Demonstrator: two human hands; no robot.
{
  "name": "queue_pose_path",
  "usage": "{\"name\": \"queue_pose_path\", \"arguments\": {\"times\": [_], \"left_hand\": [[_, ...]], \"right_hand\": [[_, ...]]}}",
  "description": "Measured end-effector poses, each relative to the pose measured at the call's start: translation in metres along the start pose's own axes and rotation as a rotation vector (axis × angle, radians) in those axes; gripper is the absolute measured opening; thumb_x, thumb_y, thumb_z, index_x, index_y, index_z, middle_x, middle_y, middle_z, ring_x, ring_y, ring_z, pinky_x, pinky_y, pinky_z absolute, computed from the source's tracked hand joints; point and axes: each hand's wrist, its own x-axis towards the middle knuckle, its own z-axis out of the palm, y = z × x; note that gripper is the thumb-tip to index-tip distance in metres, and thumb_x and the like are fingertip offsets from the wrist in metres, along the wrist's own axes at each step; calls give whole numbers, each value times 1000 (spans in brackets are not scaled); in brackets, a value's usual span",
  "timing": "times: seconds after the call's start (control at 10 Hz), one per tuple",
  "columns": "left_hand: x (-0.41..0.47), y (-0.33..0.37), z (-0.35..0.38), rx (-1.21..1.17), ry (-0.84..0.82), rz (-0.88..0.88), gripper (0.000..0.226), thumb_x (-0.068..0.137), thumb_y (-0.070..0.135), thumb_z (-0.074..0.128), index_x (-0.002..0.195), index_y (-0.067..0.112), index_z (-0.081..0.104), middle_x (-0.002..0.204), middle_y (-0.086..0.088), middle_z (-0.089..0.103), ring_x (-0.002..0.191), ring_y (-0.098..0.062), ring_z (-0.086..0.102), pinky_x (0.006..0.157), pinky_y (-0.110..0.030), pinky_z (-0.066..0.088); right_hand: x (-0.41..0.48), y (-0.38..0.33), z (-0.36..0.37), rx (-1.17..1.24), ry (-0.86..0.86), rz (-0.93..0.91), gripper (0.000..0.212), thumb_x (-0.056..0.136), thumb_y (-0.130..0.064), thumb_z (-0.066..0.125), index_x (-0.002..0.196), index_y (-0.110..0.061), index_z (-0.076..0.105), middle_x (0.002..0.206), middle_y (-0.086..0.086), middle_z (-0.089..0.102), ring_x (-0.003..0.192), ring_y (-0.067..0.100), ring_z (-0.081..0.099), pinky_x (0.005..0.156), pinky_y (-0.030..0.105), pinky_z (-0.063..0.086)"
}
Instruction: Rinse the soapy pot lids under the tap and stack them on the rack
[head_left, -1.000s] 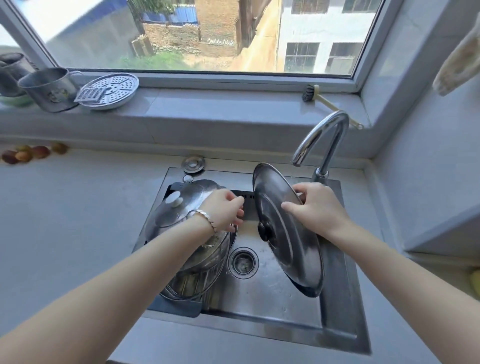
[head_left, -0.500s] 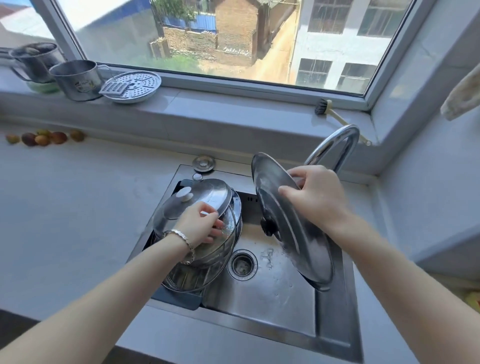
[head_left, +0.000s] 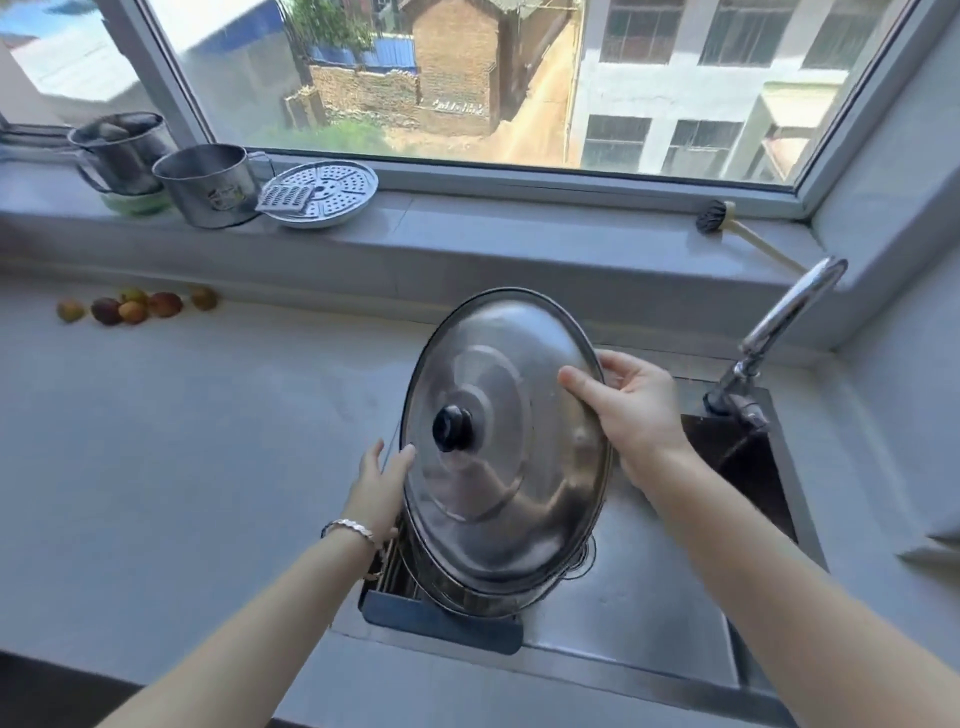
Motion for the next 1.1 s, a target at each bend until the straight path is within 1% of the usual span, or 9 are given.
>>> {"name": "queue_pose_path", "arguments": {"times": [0.1,0.2,0.3,0.4,0.5,0.6,0.7,0.9,1.1], "left_hand": [[13,-23,-11,-31,-96,-147,66,90,43,50,145,33,14,151,0,25,131,-31,34,94,-50,40],[26,-42,-15,-9,-161,-183,74,87,42,55,146,32,12,152,-1,24,133,-30,34,98,-49,39],[35,-55,-19,39,-186,-131,89,75,44,67,147,25,16,152,-3,26,136,-27,31,108,-45,30],[39,-65,-27,129,-196,-115,99,59,51,67,144,24,24,146,-3,36,135,-26,33,110,-40,28],[47,-77,-30,103,-244,-168,73,82,33,64,143,26,24,142,-1,37,134,-27,33,106,-42,30],[54,-86,-27,135,-252,-175,69,84,30,62,143,21,27,146,-7,34,128,-25,39,105,-42,37],[56,-91,-26,147,-235,-174,59,88,24,58,140,17,32,139,-7,41,108,-21,46,87,-35,46],[66,-98,-33,173,-150,-171,46,88,18,56,131,13,41,114,-2,47,101,-20,44,93,-34,38],[55,-93,-35,186,-94,-196,41,90,18,53,129,9,43,123,-15,51,108,-29,48,97,-39,38]], "right_hand": [[-1,37,25,21,15,98,11,79,-4,70,88,-10,71,67,0,72,56,13,65,61,27,57],[-4,60,37,-4,28,132,14,80,-3,69,84,-17,70,68,3,72,57,14,66,61,27,57],[-4,70,40,-110,7,130,17,81,-5,68,91,-19,68,81,12,72,68,20,67,70,35,57],[-1,77,34,-201,36,116,17,84,-5,65,97,-17,64,84,4,70,69,12,66,72,28,55],[1,91,23,-311,104,149,14,86,-6,62,93,-17,61,90,5,67,79,17,62,78,30,51],[2,111,14,-390,148,256,9,84,-10,62,91,-15,64,91,5,67,86,22,63,85,38,51],[1,123,11,-421,154,333,19,82,-11,63,101,-8,61,99,7,67,89,21,62,87,37,50],[-1,124,13,-501,107,392,60,80,-26,67,133,-14,41,123,10,56,111,26,58,98,38,45],[-4,113,16,-748,44,311,60,83,-22,61,137,-12,36,133,14,44,119,26,47,97,30,36]]}}
